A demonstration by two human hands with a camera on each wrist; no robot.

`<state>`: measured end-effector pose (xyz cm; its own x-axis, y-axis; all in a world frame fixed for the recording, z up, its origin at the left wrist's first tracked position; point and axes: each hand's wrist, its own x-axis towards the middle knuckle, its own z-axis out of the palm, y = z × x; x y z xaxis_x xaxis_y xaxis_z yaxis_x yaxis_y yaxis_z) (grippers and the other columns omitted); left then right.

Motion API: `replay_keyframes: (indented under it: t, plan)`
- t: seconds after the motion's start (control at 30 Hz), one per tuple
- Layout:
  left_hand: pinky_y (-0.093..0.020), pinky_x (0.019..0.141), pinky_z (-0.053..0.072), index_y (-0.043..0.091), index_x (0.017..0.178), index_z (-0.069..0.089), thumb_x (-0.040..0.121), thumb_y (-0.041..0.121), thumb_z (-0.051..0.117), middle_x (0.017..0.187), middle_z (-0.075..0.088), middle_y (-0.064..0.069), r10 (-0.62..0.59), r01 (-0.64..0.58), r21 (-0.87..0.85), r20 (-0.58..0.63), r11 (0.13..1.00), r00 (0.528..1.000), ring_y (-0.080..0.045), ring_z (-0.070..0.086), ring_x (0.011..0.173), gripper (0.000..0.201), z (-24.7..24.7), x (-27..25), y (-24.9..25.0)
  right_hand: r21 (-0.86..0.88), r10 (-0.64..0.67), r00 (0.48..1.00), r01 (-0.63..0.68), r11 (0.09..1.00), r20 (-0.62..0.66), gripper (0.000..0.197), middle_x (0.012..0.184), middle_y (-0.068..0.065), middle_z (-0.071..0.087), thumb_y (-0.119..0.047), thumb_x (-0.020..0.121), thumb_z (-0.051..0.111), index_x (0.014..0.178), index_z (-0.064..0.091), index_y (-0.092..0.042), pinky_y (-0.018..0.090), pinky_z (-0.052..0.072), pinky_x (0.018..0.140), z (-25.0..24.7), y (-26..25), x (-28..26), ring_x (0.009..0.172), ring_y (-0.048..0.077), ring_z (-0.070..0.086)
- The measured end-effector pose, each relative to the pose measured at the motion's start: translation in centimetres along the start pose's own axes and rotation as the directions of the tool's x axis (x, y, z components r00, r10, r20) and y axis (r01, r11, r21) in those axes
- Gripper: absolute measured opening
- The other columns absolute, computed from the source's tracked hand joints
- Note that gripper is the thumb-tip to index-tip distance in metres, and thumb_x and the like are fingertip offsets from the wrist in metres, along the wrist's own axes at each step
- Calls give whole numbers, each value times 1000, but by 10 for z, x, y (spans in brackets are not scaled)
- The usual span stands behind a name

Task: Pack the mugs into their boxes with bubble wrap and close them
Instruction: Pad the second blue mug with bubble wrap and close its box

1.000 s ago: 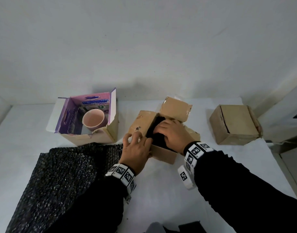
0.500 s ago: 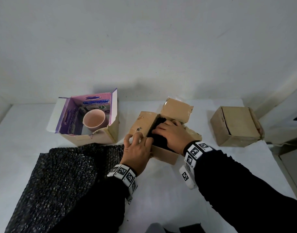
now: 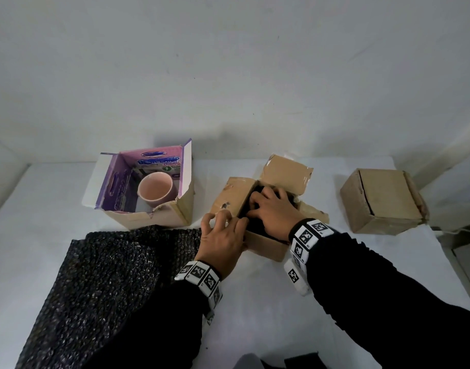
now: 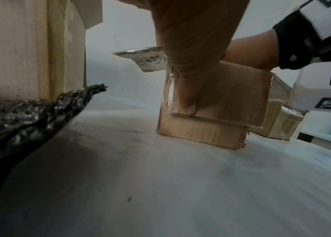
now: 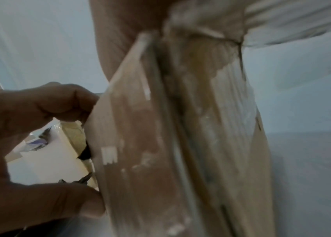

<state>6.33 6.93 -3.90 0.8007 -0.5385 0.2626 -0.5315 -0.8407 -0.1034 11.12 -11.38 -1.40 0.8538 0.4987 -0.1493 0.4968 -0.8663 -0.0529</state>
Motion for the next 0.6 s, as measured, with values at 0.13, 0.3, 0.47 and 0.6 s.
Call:
replay_keyframes:
  t: [0.13,0.3,0.47,0.6]
  plan:
    - [-49,95,27,19,124,55,69,52,74,101,64,6,17,-18,11,13,1000,1000,-25,47,109,66,2,0,1,126,34,978,-8,992,-204,34,121,2,50,-18,82,52,115,61,-21,40,40,92,7,5,-3,109,25,46]
    - [-49,94,27,20,118,62,67,52,75,100,61,4,-17,15,34,48,999,999,-27,46,108,62,1,0,9,119,168,983,-159,980,-71,41,125,3,57,-30,85,52,124,50,-19,41,46,91,14,10,2,109,23,55]
    - [-50,101,23,22,99,66,63,57,75,105,59,-1,-7,2,48,100,999,995,-29,42,114,51,-7,11,9,203,127,987,-105,973,-96,38,122,4,57,-18,82,55,120,56,-16,38,46,89,7,21,-2,111,25,52]
    - [-46,103,26,15,112,59,63,56,76,116,60,-4,98,-97,-25,52,995,994,-29,48,121,66,-5,13,-4,186,229,901,-170,968,-368,14,94,0,59,-23,79,53,92,57,-18,34,40,73,8,24,-34,88,23,52]
